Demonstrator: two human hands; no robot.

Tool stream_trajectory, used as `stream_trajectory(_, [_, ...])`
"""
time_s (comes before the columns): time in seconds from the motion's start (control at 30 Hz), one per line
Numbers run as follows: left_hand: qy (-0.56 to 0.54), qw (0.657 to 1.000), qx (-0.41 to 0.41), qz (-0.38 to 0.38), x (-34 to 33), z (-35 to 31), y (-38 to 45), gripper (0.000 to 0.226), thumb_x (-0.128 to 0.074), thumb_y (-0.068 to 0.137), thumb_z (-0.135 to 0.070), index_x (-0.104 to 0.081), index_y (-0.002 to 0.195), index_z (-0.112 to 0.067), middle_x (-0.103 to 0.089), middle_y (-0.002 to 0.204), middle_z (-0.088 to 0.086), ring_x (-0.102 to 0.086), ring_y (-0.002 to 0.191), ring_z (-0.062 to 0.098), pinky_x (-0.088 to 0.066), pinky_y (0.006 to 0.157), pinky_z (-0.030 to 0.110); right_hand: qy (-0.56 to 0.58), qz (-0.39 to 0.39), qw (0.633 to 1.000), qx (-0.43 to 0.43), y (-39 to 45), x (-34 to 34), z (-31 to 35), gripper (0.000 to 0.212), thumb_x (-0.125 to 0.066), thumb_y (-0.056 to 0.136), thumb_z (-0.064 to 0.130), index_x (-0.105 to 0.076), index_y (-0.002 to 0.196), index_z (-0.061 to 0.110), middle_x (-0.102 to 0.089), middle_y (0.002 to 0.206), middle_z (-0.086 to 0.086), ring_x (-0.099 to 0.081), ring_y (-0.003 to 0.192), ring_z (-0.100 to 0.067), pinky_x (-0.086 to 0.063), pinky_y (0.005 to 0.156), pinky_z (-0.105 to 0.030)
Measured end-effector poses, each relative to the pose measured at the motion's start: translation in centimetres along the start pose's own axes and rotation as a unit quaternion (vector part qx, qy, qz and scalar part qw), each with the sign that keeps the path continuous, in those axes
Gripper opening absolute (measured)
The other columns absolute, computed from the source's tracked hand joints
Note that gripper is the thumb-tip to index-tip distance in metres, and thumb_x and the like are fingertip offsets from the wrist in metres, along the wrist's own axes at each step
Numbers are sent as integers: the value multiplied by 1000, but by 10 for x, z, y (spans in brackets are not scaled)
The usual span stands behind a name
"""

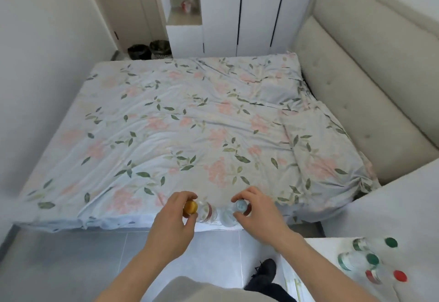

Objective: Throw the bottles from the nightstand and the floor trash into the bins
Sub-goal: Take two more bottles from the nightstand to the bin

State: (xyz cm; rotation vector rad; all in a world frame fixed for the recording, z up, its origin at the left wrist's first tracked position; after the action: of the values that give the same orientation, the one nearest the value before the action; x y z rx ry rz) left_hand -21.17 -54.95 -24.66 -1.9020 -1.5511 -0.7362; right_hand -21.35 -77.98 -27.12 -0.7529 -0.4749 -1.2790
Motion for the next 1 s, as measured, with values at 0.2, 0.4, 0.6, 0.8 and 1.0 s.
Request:
stream_trajectory(0.2, [-40,994,64,-81,94,83,-50,32,-68,93,-15,-61,111,-40,-54,111,-25,-60,95,2,-49,76,21,-22,47,996,75,20,-70,116,25,-73,89,36,-64,111,41,-52,110,23,-63,80,-6,-50,77,-18])
stream_trajectory(0.4, [-70,971,142,-177,171,159,-88,32,-70,91,-13,-63,109,-38,-54,107,-27,-61,93,0,-47,76,19,-61,119,979,154,54,-132,216,25,-71,89,35,-63,112,42,-54,112,23,-63,82,-5,-51,78,-21])
stream_trajectory(0.6, [-84,942,225,-236,233,237,-102,28,-70,92,-21,-61,107,-43,-55,110,-27,-61,95,-3,-52,75,21,-85,183,954,222,108,-203,302,25,-71,89,37,-63,111,43,-53,109,26,-63,83,-3,-52,75,-19])
stream_trajectory(0.8, [-68,914,306,-257,299,305,-103,28,-68,94,-25,-58,102,-50,-57,111,-27,-57,96,-10,-52,74,18,-102,256,918,286,168,-282,385,26,-71,85,40,-64,110,43,-55,111,28,-64,83,-1,-54,75,-19])
stream_trajectory(1.0, [-72,866,367,-330,368,355,-127,20,-67,95,-28,-61,108,-43,-57,110,-28,-55,99,-12,-53,79,20,-146,331,853,377,208,-362,489,27,-70,86,38,-65,113,40,-55,110,21,-64,82,-6,-54,76,-25])
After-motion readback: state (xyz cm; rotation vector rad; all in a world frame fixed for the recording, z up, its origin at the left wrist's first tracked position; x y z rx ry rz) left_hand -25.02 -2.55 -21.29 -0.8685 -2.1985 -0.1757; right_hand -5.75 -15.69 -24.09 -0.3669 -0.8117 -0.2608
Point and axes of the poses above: each hand's wrist, its own y-axis towards the middle knuckle, its own x-axis out of the back of the hand, z = x × y, the point moved 8 cm from there along y, towards the middle knuckle
